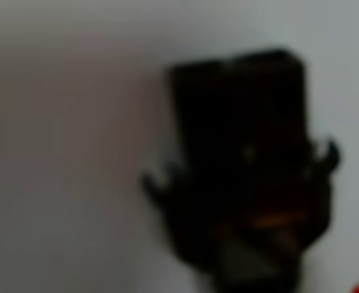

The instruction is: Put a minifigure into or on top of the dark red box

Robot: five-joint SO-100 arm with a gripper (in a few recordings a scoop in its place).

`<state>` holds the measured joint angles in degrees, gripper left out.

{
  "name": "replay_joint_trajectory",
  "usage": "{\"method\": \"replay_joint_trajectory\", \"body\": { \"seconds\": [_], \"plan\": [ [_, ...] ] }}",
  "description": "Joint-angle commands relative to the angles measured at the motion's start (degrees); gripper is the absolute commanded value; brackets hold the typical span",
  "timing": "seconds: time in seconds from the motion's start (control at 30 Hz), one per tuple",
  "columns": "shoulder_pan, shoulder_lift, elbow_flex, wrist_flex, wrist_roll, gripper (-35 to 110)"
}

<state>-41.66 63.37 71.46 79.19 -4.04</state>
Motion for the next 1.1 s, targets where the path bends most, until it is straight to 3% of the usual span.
{"method": "replay_joint_trajectory", "body": {
  "seconds": [0.0, 1.07],
  "plan": [
    [0.35, 1.41, -1.76, 0.53, -1.67, 15],
    [0.62, -2.46, -3.78, 1.05, -1.93, 11]
  ]
}}
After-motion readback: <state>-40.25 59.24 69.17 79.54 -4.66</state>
